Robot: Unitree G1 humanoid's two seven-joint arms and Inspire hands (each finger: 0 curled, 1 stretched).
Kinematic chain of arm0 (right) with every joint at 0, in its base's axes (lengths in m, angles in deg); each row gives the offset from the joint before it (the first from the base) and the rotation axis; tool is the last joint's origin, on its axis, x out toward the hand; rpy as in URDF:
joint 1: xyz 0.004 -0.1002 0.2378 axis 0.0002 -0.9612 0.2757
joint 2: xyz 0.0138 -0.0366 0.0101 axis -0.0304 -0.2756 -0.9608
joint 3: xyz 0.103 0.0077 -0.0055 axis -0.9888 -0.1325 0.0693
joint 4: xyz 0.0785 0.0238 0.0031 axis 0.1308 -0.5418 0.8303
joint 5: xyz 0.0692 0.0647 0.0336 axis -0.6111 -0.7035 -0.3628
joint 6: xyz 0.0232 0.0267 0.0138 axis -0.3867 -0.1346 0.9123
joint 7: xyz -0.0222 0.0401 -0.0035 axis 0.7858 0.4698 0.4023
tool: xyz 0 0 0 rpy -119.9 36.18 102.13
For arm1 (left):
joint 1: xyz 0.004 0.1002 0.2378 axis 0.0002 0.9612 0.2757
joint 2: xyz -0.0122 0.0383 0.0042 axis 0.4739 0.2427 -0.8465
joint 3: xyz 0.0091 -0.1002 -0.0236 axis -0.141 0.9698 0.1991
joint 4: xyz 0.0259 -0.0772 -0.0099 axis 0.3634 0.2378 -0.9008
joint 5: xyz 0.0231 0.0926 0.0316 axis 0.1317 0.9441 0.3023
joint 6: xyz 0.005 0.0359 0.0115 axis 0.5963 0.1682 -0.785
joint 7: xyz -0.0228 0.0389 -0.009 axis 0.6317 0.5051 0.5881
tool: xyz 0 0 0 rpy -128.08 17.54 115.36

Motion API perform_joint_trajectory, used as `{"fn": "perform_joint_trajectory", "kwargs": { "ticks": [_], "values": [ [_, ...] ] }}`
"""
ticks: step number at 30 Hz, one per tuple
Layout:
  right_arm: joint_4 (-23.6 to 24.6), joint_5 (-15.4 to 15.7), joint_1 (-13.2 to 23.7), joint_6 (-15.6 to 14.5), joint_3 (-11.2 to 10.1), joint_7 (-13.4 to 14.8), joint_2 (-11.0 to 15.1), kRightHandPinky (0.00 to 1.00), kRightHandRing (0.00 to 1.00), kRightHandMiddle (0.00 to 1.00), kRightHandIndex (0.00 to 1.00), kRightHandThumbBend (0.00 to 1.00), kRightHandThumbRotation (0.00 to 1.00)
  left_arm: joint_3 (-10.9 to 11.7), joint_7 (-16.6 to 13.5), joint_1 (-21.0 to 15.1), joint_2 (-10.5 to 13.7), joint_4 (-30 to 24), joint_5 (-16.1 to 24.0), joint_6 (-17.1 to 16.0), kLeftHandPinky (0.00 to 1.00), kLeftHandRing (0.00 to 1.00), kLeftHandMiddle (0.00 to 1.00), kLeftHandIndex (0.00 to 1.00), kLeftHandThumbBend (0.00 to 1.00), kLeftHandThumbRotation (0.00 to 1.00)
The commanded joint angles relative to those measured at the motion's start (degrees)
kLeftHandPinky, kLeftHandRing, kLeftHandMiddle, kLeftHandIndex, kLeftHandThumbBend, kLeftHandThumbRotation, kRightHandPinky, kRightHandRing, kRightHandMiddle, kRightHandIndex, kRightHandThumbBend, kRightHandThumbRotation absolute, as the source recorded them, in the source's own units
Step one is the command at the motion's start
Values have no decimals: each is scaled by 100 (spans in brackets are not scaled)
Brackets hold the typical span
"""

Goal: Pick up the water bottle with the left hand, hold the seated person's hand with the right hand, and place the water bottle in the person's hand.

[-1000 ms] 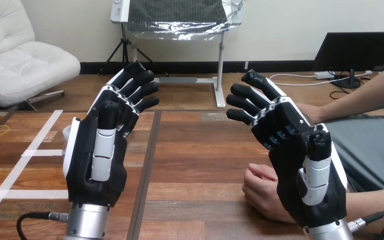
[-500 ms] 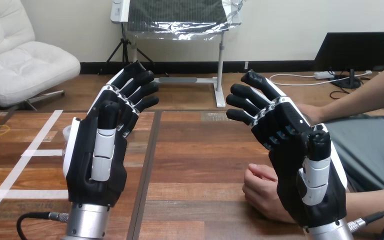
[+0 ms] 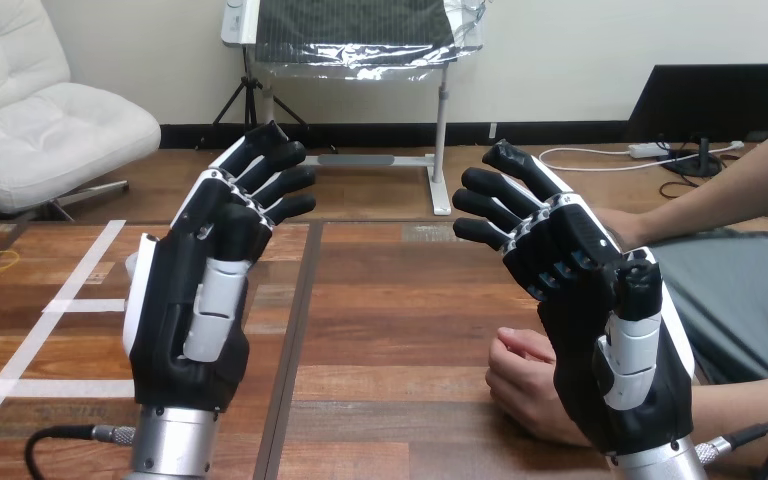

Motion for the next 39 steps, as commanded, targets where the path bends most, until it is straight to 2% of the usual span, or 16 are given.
{"fn": "perform_joint_trajectory", "kwargs": {
  "ticks": [1, 3, 7, 15, 18, 30, 39],
  "values": [
    [126, 49, 268, 12, -74, 48, -21, 80, 83, 84, 87, 71, 100, 51, -160, -385, 43, -70, 376, -294, 70, 78, 81, 82, 97, 17],
    [123, 47, 268, 7, -71, 52, -26, 79, 83, 84, 87, 71, 100, 51, -220, -388, 64, -73, 473, -328, 70, 80, 82, 84, 98, 12],
    [127, 44, 269, -19, -71, 57, -24, 79, 83, 84, 86, 71, 100, 69, -365, -385, 100, -122, 682, -356, 70, 82, 85, 86, 99, 9],
    [136, 30, 263, -49, -67, 58, -28, 79, 83, 84, 86, 72, 100, 115, -590, -399, 152, -220, 891, -368, 73, 86, 89, 90, 100, 7],
    [128, 28, 270, -49, -68, 54, -29, 79, 83, 84, 86, 72, 100, 173, -705, -447, 176, -205, 1024, -474, 75, 87, 91, 91, 100, 6],
    [152, 31, 258, -72, -52, 72, -32, 77, 82, 83, 86, 72, 100, 365, -951, -544, 361, -299, 1198, -574, 83, 95, 95, 95, 100, 5],
    [146, 64, 259, -69, -56, 103, -47, 77, 83, 83, 86, 72, 100, 535, -1250, -636, 424, -355, 1369, -612, 88, 97, 97, 96, 100, 4]
  ]
}}
